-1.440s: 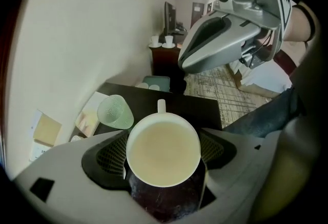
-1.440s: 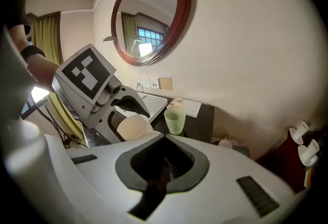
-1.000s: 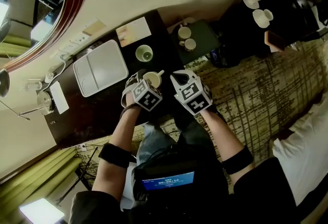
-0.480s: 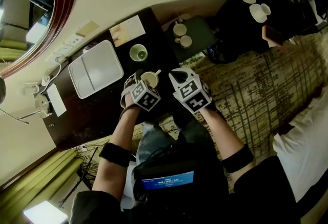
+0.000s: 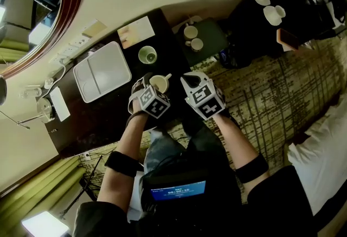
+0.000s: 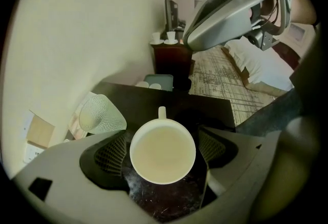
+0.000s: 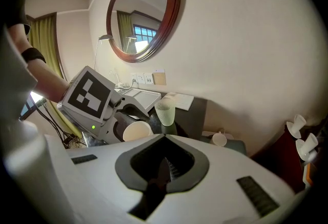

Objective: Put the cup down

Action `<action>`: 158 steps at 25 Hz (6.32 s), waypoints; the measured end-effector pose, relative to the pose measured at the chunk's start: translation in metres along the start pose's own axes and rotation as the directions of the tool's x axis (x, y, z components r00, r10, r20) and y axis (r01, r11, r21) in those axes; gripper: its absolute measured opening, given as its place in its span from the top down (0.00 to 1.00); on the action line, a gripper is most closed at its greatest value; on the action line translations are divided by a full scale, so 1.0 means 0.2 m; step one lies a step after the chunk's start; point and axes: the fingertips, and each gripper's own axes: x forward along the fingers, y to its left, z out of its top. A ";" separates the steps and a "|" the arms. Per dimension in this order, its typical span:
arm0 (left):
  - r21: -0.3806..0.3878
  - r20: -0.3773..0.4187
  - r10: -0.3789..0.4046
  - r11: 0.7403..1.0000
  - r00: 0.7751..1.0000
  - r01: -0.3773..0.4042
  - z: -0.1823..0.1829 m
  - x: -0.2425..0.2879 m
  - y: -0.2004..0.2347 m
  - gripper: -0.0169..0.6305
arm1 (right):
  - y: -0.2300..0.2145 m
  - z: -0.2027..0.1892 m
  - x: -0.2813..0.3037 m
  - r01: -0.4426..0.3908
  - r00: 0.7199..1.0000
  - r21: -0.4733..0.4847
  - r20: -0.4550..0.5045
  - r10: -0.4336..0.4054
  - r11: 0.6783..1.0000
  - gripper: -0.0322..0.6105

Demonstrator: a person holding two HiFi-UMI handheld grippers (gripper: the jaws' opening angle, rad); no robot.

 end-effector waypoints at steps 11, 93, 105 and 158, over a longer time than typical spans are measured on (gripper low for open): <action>-0.009 0.151 0.092 0.996 0.984 -0.092 0.12 -0.52 0.07 0.30 | 0.06 0.16 -0.10 0.013 0.999 -0.011 0.051 -0.012 1.000 0.94; -0.523 0.439 0.288 0.852 0.851 -0.018 -0.60 -1.10 0.40 0.97 | 0.34 -0.15 0.62 0.331 0.941 0.309 -0.034 -0.338 0.891 0.26; -0.531 0.460 0.305 0.847 0.834 -0.017 -0.54 -1.11 0.41 0.97 | 0.37 -0.18 0.55 0.285 0.958 0.235 -0.045 -0.283 0.929 0.30; -0.812 0.319 0.584 0.574 0.747 -0.102 -1.20 -1.00 1.06 0.97 | 1.49 1.29 1.92 -0.390 0.904 -0.521 -0.060 0.422 0.760 0.30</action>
